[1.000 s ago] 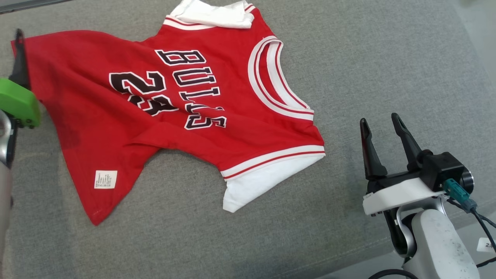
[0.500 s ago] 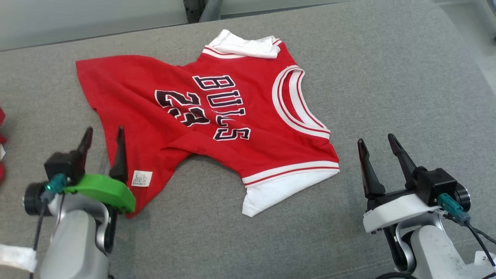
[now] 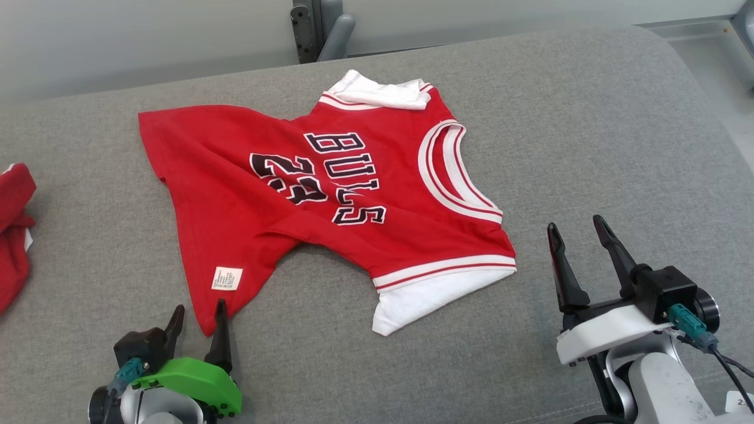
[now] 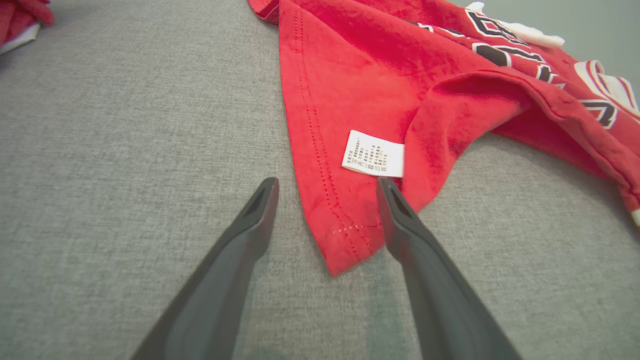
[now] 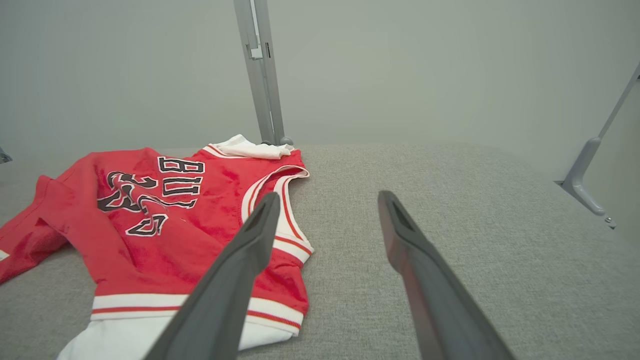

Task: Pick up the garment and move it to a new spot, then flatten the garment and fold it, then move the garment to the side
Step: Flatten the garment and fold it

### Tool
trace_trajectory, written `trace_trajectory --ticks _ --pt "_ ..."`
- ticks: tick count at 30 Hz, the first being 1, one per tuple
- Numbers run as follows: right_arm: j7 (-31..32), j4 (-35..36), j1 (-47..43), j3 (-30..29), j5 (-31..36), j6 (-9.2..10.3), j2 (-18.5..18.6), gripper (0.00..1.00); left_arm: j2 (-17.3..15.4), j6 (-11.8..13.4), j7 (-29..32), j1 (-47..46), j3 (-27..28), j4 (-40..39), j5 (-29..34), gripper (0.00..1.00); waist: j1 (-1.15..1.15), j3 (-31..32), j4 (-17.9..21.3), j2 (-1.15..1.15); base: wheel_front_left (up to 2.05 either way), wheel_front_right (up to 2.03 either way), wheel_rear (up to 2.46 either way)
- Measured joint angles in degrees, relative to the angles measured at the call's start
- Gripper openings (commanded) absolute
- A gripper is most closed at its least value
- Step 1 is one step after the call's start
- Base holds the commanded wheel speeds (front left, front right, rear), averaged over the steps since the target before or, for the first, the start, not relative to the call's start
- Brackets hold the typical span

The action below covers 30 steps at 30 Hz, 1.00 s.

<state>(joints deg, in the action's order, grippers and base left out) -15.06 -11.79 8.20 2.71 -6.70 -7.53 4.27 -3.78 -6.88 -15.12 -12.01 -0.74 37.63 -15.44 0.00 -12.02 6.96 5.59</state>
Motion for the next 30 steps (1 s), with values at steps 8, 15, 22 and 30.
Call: trace_trajectory --ticks 8,15,22,30 --pt "0.0 -0.1 0.0 0.1 0.0 0.0 0.1 1.0 0.8 -0.2 0.0 -0.1 0.7 2.9 0.7 0.09 0.0 0.0 1.0 0.0 0.0 0.0 0.0" --pt "0.0 0.0 0.0 -0.3 0.0 -0.01 0.1 1.0 0.9 -0.2 0.0 -0.3 2.3 2.7 -1.2 0.0 0.0 0.1 1.1 0.0 0.0 0.0 0.0" --pt "0.0 -0.4 -0.9 -1.1 0.0 0.0 0.1 1.0 1.0 2.5 0.0 1.8 6.9 -3.2 1.5 0.0 0.0 0.8 -0.6 0.0 0.0 0.0 0.0" --pt "0.0 -1.4 -1.2 -0.8 0.0 -0.01 0.1 1.0 1.0 2.7 0.0 3.2 11.5 -5.7 5.5 1.0 0.0 1.7 -3.1 -0.01 0.0 0.0 0.0"
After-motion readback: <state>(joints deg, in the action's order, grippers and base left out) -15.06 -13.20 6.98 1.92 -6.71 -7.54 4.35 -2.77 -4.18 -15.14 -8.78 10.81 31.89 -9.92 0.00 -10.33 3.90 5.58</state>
